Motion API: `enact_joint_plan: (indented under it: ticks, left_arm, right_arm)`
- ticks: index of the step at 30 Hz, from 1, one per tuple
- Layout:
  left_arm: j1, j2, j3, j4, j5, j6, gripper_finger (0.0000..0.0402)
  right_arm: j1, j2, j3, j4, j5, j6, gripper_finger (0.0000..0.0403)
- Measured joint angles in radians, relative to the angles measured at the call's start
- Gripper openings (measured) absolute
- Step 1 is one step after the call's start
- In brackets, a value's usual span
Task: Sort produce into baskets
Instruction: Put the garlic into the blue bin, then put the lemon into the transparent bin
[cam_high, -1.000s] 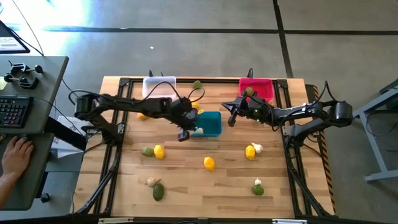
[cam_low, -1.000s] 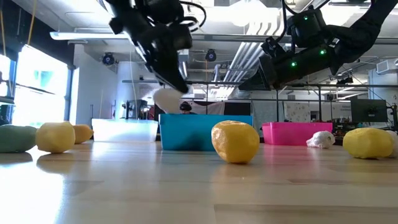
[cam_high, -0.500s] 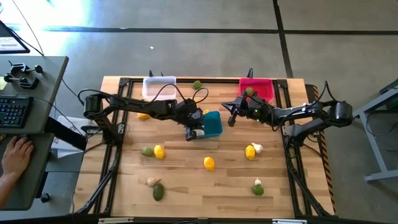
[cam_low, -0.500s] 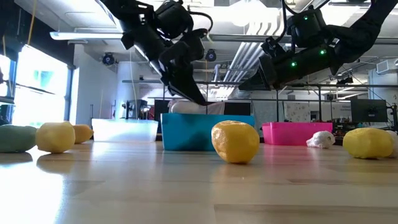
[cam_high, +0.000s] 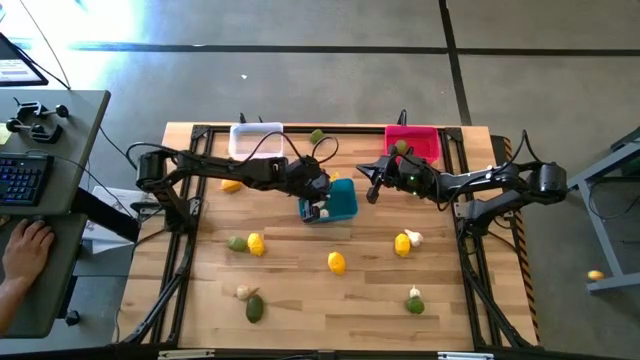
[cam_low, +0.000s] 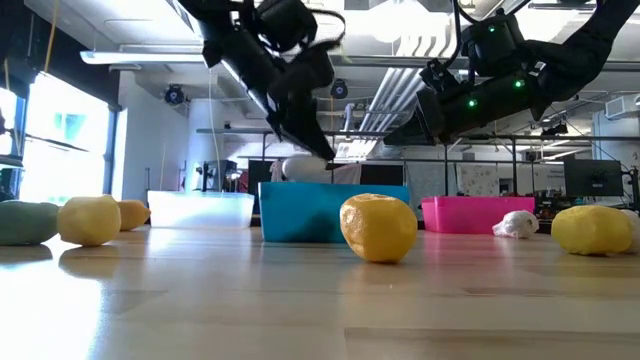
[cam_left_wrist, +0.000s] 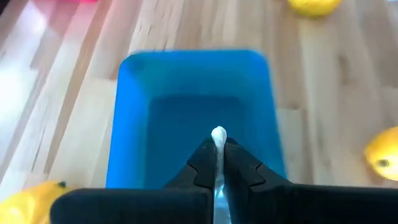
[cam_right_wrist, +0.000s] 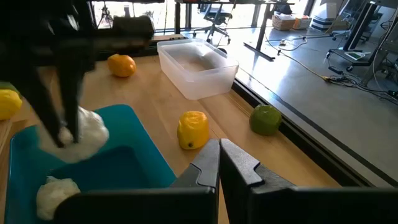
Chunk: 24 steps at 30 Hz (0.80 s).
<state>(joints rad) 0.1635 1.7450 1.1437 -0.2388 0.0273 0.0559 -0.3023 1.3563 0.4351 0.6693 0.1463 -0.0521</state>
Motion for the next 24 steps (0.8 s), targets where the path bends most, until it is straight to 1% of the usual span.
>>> enact_joint_plan:
  ticks: [4,7,10,16,18,20,23,24]
  left_arm:
    - [0.0,0.063,-0.001,0.013,-0.019,0.043,0.0004]
    - [-0.001,0.1,-0.001,0.022,-0.055,0.063,0.0019]
    - [-0.001,0.104,-0.001,0.022,-0.081,0.077,0.0044]
    - [-0.003,0.04,-0.001,0.027,-0.085,0.079,0.0108]
    - [-0.003,0.021,-0.001,0.027,-0.085,0.08,0.0125]
    - [-0.004,0.004,-0.001,0.026,-0.085,0.08,0.0133]
    - [-0.014,-0.013,-0.004,0.051,-0.085,0.092,0.0126]
    - [-0.019,-0.019,-0.016,0.087,-0.078,0.101,0.0119]
  right_arm:
    - [0.0,0.0,0.0,0.0,0.0,0.0,0.0]
    - [0.0,0.0,0.0,-0.006,0.0,0.0,0.0]
    - [0.0,0.0,0.0,-0.021,0.0,0.0,0.0]
    - [0.0,0.0,0.0,-0.034,0.002,0.016,0.0004]
    - [0.0,-0.002,0.0,-0.036,0.016,0.028,0.0013]
    - [0.003,-0.005,0.003,-0.05,0.028,0.036,0.0028]
    - [0.02,-0.017,0.024,-0.114,0.041,0.037,0.006]
    - [0.028,-0.024,0.037,-0.152,0.043,0.044,0.0073]
